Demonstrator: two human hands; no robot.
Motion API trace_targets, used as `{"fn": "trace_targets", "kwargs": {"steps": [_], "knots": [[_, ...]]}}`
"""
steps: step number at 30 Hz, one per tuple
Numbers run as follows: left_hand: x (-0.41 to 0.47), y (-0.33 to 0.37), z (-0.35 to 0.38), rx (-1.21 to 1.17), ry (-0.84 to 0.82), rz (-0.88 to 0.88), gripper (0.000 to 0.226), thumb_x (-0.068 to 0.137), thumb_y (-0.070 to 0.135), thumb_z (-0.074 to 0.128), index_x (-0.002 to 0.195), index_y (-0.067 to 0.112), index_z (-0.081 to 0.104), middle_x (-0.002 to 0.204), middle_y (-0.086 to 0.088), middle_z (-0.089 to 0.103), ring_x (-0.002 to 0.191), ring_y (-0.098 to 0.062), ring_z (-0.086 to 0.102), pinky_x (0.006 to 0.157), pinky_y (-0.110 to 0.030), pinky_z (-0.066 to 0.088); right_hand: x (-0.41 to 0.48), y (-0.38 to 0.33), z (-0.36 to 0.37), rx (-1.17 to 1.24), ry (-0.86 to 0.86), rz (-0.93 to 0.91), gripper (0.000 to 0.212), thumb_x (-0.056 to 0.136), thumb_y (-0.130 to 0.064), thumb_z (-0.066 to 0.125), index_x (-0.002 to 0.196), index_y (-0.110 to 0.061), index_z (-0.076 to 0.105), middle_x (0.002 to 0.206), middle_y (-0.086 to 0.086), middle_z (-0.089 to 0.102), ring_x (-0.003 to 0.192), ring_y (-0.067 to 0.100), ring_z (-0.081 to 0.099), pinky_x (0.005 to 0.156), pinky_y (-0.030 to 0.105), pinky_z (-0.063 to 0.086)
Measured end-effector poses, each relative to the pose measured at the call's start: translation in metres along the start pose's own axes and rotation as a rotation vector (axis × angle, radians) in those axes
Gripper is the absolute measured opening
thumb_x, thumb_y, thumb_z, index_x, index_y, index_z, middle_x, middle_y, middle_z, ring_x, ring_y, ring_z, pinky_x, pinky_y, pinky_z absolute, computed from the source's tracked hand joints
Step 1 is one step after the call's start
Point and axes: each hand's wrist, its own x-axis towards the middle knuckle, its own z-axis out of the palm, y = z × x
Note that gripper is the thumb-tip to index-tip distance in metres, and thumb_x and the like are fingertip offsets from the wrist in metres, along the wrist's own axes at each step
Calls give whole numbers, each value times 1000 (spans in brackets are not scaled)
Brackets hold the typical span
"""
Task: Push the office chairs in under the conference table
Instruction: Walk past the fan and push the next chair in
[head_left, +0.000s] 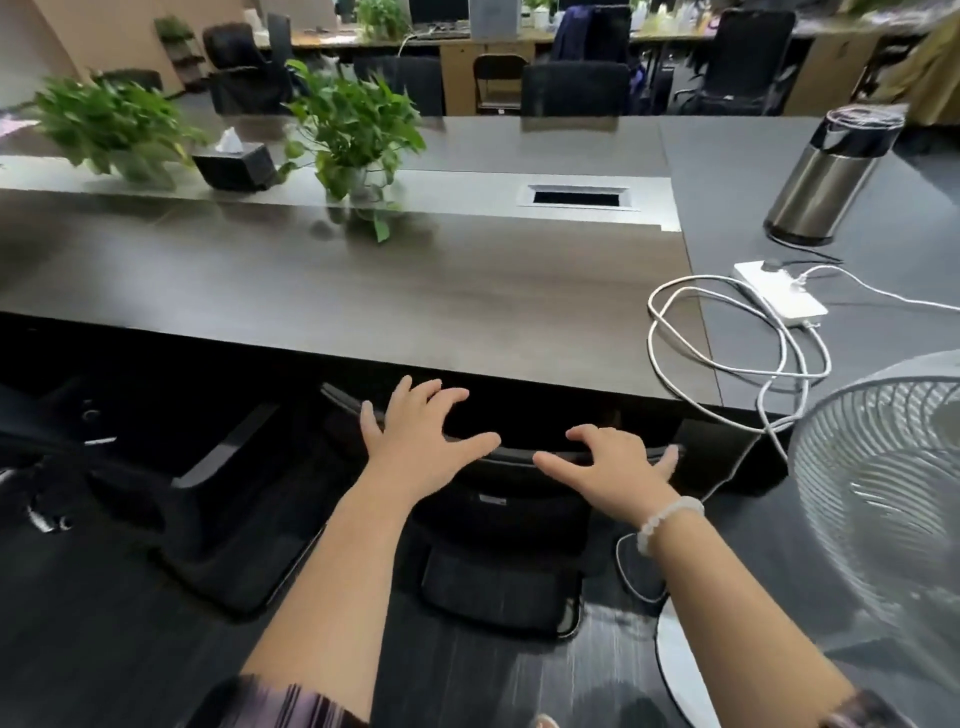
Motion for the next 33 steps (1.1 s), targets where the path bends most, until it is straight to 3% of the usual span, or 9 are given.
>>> {"fn": "trace_targets", "kwargs": {"steps": [3, 5, 8, 11, 19, 25, 33], "knots": [[29, -9, 11, 198, -230, 20, 80, 72, 78, 47, 142, 43, 30, 158, 11, 15, 147, -14, -10, 110, -58, -17, 11, -5, 9, -140, 10, -20, 75, 73, -84, 34, 130, -38, 51, 139, -11, 48, 140, 16, 25, 108, 67, -10], [44, -15, 13, 160, -338, 16, 83, 68, 80, 50, 140, 43, 34, 155, 11, 26, 147, -12, 2, 111, -57, -17, 16, -6, 14, -212, 42, -35, 78, 70, -88, 29, 127, -41, 53, 136, -15, 50, 137, 15, 28, 108, 66, -9], [62, -17, 8, 133, -462, 3, 86, 62, 81, 55, 137, 45, 37, 149, 11, 38, 142, -13, 26, 116, -48, -3, 17, -5, 19, -227, 105, -40, 80, 67, -90, 25, 120, -40, 58, 129, -20, 53, 133, 11, 30, 108, 64, -11], [72, -16, 5, 173, -555, -9, 81, 62, 82, 54, 134, 47, 41, 148, 12, 39, 138, -21, 32, 111, -40, 13, 20, -5, 22, -254, 158, -52, 85, 62, -93, 21, 115, -40, 61, 123, -22, 55, 130, 10, 33, 107, 62, -11], [82, -26, 8, 60, -657, 89, 88, 45, 92, 53, 120, 45, 55, 127, 19, 55, 118, -7, 50, 106, -35, 36, 17, -8, 21, -241, 122, -49, 89, 56, -96, 26, 117, -41, 60, 123, -21, 56, 129, 10, 35, 108, 61, -11], [68, -23, 1, 238, -616, 156, 81, 59, 93, 37, 123, 47, 53, 132, 20, 54, 122, -9, 49, 97, -31, 38, 14, -13, 22, -268, 156, -49, 100, 45, -100, 18, 115, -42, 61, 122, -23, 56, 129, 9, 35, 108, 60, -11], [55, -24, 5, 314, -545, 198, 78, 66, 90, 34, 122, 42, 59, 129, 12, 60, 122, -16, 51, 95, -30, 43, 8, -13, 28, -277, 180, -61, 101, 42, -101, 12, 102, -41, 66, 104, -23, 59, 121, 7, 39, 108, 59, -12]]}}
